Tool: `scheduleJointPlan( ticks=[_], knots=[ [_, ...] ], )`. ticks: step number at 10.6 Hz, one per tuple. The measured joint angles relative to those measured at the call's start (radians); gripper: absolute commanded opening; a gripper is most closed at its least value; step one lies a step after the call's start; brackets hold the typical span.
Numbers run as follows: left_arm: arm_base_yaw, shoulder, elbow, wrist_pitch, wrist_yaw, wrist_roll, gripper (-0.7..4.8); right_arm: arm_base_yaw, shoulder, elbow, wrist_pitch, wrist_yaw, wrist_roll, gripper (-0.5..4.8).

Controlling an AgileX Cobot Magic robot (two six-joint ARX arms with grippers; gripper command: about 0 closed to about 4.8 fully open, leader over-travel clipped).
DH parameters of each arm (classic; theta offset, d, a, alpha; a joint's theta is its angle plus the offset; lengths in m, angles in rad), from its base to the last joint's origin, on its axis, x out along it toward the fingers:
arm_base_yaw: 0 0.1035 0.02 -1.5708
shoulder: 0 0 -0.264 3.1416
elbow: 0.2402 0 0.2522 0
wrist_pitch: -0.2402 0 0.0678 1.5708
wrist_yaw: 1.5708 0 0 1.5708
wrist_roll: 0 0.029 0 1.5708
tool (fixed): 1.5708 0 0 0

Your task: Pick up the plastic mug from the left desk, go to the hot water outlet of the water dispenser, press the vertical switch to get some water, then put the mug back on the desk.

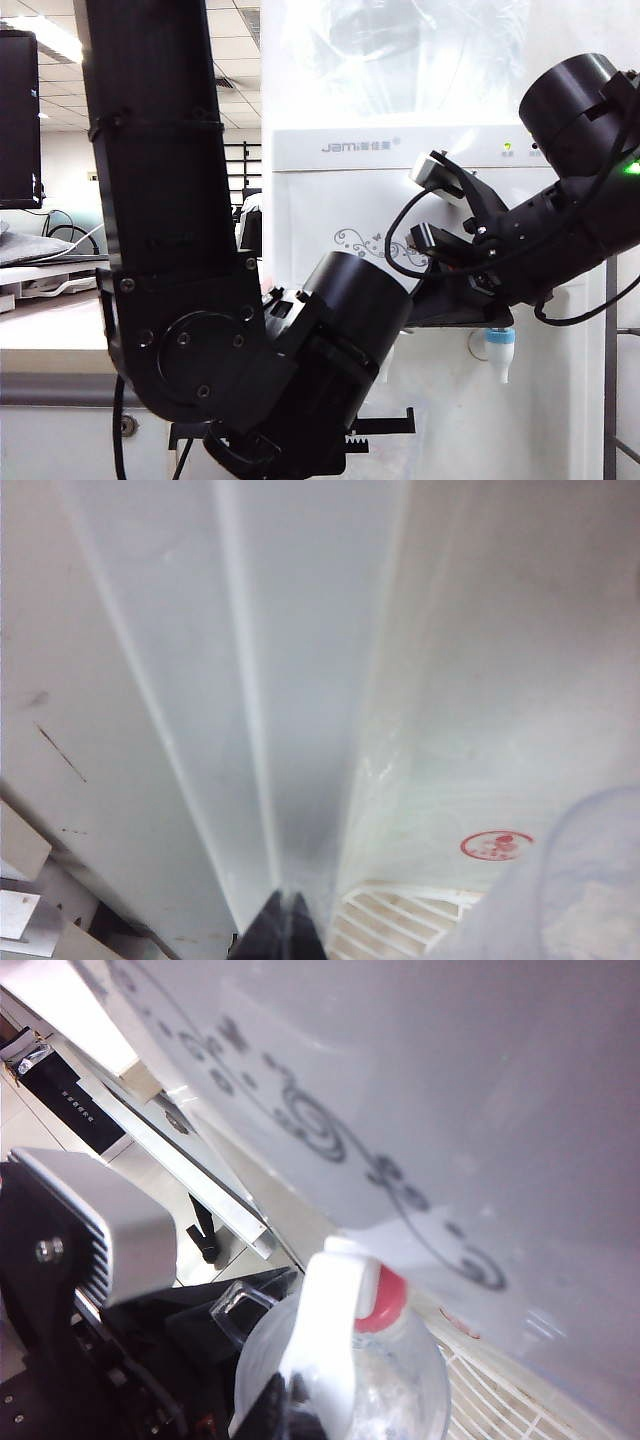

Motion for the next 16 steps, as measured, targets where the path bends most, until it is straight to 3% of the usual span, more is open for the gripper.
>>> scheduleJointPlan(
  ticks=[6,16],
  knots=[
    [0.0,0.0,0.0,0.0,0.0,0.0,0.03,0.0,-0.006,-0.001,0.002,0.001,0.003,-0.05],
    [0.0,0.0,0.0,0.0,0.0,0.0,0.03,-0.001,-0.288,-0.005,-0.117,0.018,0.004,-0.05]
  ],
)
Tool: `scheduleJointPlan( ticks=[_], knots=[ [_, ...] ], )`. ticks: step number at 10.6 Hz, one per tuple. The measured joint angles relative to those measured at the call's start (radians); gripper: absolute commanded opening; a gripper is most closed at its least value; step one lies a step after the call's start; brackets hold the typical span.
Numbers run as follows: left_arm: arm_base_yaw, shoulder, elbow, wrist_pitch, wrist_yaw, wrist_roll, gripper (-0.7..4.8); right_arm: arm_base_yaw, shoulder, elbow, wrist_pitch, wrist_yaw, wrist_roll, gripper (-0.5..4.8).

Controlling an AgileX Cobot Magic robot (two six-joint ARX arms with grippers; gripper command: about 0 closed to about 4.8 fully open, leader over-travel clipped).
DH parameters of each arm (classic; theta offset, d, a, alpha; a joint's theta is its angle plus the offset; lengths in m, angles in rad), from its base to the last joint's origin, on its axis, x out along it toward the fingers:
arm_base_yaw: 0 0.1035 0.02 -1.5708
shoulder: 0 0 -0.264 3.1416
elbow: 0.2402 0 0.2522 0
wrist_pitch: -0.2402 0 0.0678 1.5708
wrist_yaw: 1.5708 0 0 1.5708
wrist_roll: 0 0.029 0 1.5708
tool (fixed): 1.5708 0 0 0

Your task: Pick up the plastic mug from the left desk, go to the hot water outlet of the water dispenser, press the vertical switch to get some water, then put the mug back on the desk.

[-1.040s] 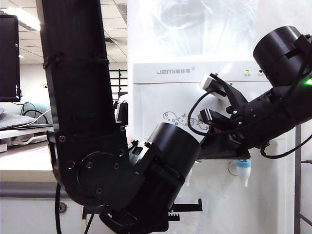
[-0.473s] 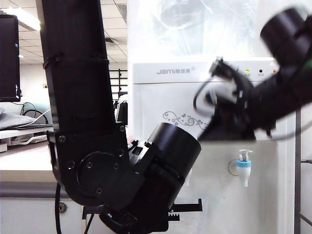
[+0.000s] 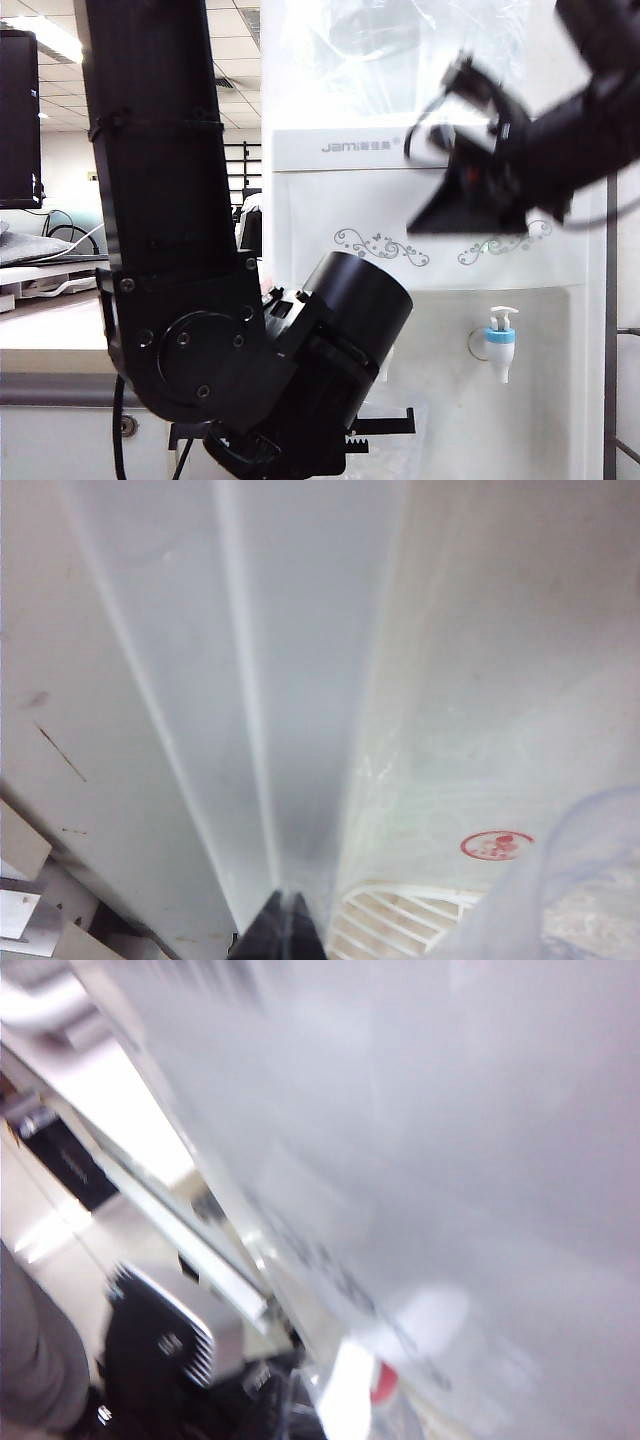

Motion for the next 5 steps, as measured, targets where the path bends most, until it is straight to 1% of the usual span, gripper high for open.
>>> scheduleJointPlan(
  ticks=[4,5],
  knots=[
    [0.0,0.0,0.0,0.0,0.0,0.0,0.03,0.0,-0.118,0.0,-0.015,-0.015,0.0,-0.05],
    [0.0,0.0,0.0,0.0,0.0,0.0,0.03,0.0,-0.182,0.0,-0.019,-0.015,0.0,-0.05]
  ],
)
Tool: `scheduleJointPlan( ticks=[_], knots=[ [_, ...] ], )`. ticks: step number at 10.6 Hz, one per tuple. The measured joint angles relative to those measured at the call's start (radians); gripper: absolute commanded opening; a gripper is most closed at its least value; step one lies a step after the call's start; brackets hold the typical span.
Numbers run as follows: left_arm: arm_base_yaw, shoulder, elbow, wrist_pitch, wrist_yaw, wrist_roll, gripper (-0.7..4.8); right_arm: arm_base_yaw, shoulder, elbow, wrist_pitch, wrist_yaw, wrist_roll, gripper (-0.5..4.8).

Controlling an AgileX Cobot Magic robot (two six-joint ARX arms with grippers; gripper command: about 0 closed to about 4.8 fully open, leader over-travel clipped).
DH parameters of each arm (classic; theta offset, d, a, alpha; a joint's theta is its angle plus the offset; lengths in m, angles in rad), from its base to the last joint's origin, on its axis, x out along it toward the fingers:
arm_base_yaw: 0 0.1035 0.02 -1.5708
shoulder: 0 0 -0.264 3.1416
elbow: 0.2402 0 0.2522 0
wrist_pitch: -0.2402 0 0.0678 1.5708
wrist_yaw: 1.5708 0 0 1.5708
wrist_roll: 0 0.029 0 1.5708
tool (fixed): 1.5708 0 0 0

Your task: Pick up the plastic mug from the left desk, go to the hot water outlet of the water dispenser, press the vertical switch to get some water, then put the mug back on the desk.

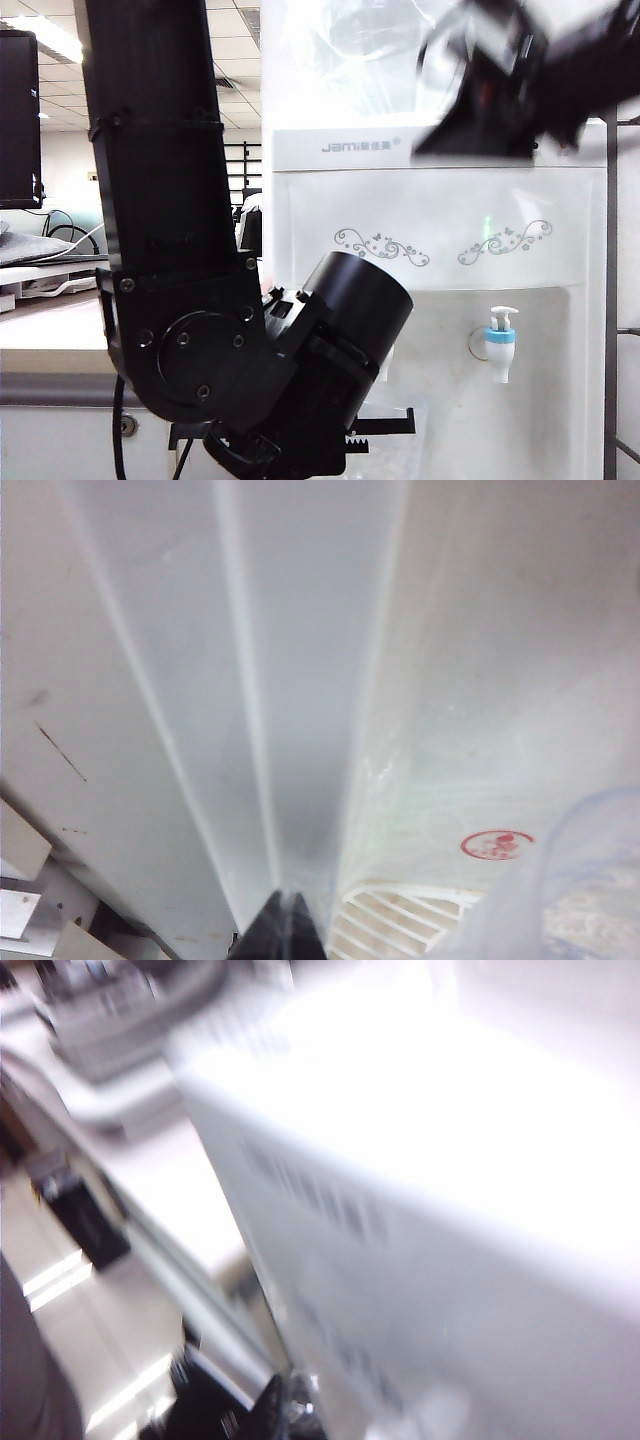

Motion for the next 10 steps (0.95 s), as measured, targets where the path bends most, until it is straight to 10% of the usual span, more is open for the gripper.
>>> scheduleJointPlan(
  ticks=[10],
  knots=[
    [0.0,0.0,0.0,0.0,0.0,0.0,0.03,0.0,-0.321,0.0,-0.038,0.05,0.0,-0.05]
  ],
)
